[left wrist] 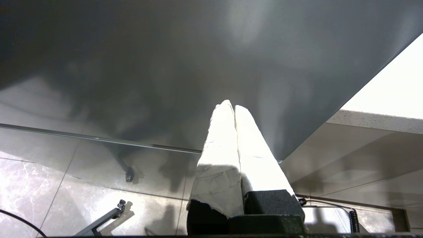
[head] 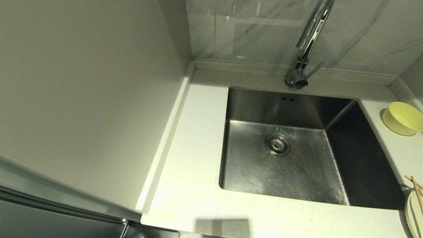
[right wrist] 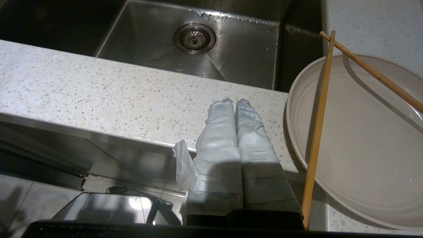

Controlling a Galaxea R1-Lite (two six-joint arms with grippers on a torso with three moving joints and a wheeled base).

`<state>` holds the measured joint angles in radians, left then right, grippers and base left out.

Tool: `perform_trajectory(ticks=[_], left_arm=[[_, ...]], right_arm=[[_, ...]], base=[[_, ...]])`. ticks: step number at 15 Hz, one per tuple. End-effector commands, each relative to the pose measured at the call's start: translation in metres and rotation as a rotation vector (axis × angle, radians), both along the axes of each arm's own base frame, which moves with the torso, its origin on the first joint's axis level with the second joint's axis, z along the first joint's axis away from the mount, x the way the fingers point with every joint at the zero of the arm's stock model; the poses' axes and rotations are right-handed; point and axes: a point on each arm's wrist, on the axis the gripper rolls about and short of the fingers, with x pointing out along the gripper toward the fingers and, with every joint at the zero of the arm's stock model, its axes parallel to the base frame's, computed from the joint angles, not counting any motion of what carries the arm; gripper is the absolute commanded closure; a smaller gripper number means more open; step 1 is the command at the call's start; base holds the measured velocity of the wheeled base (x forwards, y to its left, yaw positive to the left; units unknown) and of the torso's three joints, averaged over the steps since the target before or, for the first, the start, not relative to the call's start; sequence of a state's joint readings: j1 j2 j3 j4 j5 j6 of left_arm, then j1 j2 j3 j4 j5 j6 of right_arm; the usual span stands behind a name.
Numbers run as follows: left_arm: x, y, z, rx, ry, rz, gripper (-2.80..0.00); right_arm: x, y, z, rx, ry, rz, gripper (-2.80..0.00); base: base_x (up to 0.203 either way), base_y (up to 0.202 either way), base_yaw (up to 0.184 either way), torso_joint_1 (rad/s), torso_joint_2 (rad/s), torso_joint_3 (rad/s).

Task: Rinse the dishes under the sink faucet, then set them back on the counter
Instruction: Turn on the faucet

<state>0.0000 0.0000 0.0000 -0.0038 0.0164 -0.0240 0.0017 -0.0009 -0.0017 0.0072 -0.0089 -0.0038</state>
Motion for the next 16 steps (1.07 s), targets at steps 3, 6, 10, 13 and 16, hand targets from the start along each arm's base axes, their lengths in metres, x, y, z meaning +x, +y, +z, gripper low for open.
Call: perform_trajectory(ticks=[3,6,10,13,16], left_arm=[[0.0,0.0,0.0,-0.001,-0.002,0.0,0.0],[0.0,0.0,0.0,-0.001,-0.002,0.0,0.0],[0.0,0.0,0.0,-0.001,-0.002,0.0,0.0],[0.0,0.0,0.0,-0.001,-0.002,0.0,0.0],[0.0,0.0,0.0,-0.001,-0.002,0.0,0.0]], right_arm=[[0.0,0.0,0.0,0.002,0.001,-0.002,0.0],[0.0,0.0,0.0,-0.002,0.001,0.006,0.0],[-0.007,0.0,0.026,0.021,-0.095,0.002,0.0],[-0.005,0.0,0.099,0.109,-0.14,-0.013,0.0],[0.042,-0.002,0.187,0.175,-0.074,-0.078,0.0]], base=[[0.0,0.0,0.0,0.0,0.0,0.0],[0.0,0.0,0.0,0.0,0.0,0.0],[0.0,0.0,0.0,0.0,0.0,0.0],[0.0,0.0,0.0,0.0,0.0,0.0],[0.0,0.0,0.0,0.0,0.0,0.0]])
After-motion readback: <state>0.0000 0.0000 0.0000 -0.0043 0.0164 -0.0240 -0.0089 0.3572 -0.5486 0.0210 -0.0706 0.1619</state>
